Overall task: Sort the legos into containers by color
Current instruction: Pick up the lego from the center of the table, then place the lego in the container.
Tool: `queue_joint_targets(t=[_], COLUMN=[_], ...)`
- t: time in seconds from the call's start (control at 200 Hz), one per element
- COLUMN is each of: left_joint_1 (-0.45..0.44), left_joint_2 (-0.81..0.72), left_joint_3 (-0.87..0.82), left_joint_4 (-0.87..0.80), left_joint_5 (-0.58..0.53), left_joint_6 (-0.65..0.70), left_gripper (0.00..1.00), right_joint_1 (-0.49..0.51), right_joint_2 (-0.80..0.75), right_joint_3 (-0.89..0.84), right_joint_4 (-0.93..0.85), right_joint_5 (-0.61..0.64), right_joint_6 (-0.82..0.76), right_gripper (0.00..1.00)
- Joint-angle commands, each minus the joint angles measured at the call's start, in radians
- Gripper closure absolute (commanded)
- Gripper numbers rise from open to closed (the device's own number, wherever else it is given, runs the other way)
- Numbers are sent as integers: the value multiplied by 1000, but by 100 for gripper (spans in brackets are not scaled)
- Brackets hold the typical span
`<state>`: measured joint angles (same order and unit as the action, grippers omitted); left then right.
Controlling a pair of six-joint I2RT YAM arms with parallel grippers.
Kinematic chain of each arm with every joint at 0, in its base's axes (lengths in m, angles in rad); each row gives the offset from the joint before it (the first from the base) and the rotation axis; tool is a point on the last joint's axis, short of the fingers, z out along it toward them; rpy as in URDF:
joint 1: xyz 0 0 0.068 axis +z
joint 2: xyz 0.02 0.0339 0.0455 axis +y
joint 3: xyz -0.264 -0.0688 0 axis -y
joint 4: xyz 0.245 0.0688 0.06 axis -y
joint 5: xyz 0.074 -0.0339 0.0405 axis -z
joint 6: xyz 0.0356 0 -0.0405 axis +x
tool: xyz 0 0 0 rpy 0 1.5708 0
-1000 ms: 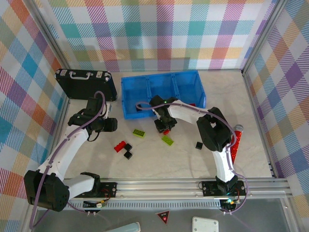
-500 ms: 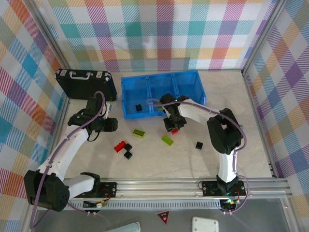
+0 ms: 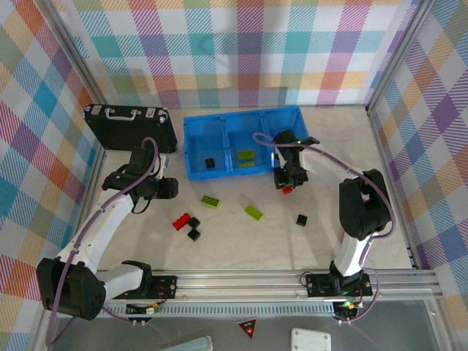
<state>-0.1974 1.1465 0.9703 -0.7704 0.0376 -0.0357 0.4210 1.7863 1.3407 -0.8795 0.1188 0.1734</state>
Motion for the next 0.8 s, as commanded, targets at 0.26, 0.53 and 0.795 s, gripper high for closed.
queue_joint_targets(t=[0.26,0.53,0.795], left_joint_1=[21,21,21], left_joint_2=[-12,-21,-20], left_joint_3=[-4,-4,-5], left_joint_4=[10,9,9], left_joint_5=[21,14,11], left_joint_6=[10,12,12], left_gripper=[45,45,45], right_joint_1=[-119,-139,-149], right_joint_2=[-32,80,264], right_joint_3=[93,278,504], right_joint_4=[-69,-97,-119], right_joint_5=[-46,-70,-114], right_joint_6=[-68,-80,-78], right_gripper=[61,60,61])
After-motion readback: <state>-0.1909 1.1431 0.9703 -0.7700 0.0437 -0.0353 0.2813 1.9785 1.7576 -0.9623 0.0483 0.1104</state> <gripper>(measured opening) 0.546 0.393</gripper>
